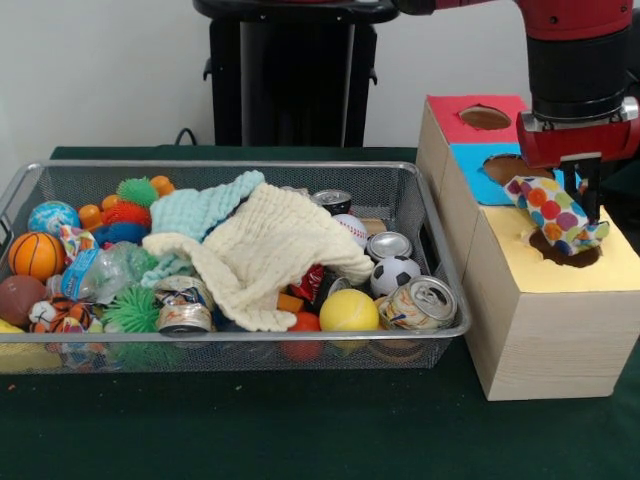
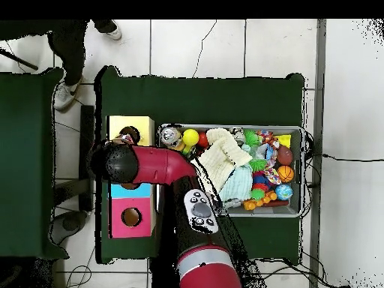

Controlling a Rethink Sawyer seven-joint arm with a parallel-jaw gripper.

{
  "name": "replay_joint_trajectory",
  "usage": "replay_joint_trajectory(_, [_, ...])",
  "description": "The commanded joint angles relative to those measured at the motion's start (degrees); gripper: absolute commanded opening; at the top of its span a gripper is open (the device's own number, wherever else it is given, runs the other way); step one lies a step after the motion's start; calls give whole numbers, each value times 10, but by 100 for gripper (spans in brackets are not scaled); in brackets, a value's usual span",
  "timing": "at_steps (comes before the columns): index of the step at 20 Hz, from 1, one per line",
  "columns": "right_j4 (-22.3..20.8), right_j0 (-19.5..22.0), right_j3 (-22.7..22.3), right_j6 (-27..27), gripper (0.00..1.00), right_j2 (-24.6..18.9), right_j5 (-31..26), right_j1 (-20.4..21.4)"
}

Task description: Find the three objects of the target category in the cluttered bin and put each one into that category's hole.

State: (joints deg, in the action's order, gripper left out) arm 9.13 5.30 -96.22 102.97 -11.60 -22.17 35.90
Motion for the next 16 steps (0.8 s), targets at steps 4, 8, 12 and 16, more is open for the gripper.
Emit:
replay_joint_trajectory(4, [1, 14, 59, 35, 0, -29, -112, -43])
replay_joint_trajectory(8, [3, 14, 60, 41, 0, -29, -118, -39])
replay_joint_trajectory(12, [4, 20, 62, 37, 0, -33, -140, -23])
replay_joint_trajectory(16, [-4, 32, 60, 18, 0, -37, -145, -21])
